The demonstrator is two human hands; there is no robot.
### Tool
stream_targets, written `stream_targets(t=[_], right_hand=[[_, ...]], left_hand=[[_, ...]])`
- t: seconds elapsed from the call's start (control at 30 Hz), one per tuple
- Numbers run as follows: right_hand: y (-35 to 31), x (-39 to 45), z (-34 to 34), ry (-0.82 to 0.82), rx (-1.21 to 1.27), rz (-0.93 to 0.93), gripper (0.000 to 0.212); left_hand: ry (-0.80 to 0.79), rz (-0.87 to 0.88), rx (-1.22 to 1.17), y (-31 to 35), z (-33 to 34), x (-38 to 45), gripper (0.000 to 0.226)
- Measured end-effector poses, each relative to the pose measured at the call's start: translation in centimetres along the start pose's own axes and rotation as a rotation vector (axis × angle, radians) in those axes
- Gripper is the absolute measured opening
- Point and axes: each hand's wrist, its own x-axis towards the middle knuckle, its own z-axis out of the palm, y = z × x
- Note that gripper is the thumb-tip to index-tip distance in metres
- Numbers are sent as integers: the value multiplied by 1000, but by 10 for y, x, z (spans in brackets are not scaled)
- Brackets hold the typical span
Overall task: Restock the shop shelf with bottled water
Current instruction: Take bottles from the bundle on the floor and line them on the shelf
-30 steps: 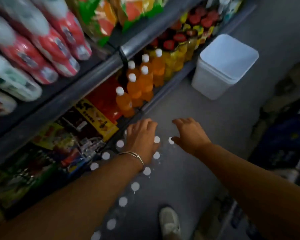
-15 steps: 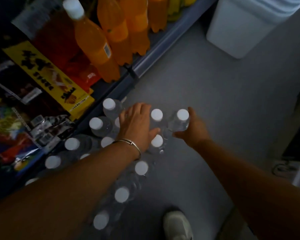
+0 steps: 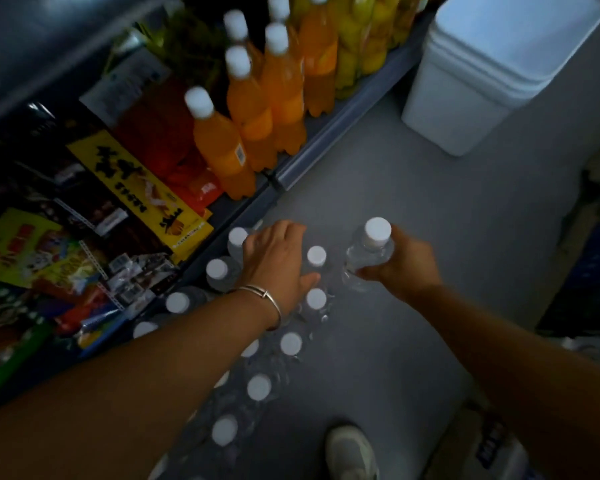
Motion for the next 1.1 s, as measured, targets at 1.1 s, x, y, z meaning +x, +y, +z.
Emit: stream_targets(t=[1.1], right_hand=[[-689,-399,-470,-241,118,-1144,22]], left_hand=[[428,-72,-237,103,-774,-372,51]])
